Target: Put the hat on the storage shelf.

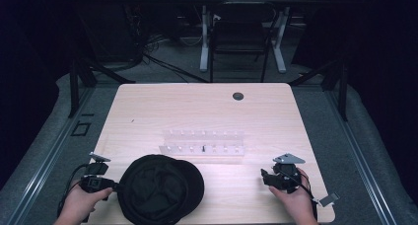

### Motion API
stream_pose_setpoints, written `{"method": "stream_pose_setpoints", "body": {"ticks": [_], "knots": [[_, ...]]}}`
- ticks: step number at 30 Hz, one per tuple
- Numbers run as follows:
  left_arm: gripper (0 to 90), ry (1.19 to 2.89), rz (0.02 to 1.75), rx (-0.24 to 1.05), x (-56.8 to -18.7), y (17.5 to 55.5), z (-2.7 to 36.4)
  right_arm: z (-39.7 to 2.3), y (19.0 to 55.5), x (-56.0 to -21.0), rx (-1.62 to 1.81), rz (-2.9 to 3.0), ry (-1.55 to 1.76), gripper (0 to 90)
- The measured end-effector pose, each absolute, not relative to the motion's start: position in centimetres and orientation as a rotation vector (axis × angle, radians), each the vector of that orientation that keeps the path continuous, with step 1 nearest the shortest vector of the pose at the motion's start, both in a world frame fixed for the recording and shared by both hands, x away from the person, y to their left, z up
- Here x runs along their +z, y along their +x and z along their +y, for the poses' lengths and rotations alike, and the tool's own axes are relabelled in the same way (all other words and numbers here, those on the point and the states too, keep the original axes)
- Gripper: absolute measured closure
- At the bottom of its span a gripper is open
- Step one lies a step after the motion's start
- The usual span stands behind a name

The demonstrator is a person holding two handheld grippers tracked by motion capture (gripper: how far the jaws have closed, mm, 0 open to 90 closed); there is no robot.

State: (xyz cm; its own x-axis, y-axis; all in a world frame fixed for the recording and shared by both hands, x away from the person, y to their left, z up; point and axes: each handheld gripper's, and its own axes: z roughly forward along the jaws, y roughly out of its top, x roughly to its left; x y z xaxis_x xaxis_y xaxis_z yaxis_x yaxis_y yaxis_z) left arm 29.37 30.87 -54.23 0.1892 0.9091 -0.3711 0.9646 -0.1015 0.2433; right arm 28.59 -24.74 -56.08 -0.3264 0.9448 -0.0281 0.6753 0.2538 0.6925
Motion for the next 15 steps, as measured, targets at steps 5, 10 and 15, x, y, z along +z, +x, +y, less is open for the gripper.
{"method": "stream_pose_setpoints", "body": {"ticks": [5, 10, 15], "knots": [[82.1, 2.038, 1.745, -0.187, -54.00, 29.29, 30.84, -24.62, 28.65, -56.02, 0.841, 2.104, 1.474, 26.9], [84.1, 2.013, 1.744, -0.211, -53.68, 29.31, 30.99, -24.35, 28.58, -55.86, 0.862, 2.123, 1.460, 18.0], [84.5, 2.026, 1.727, -0.209, -53.32, 29.26, 31.04, -23.89, 28.58, -56.00, 0.856, 2.155, 1.443, 14.8]]}}
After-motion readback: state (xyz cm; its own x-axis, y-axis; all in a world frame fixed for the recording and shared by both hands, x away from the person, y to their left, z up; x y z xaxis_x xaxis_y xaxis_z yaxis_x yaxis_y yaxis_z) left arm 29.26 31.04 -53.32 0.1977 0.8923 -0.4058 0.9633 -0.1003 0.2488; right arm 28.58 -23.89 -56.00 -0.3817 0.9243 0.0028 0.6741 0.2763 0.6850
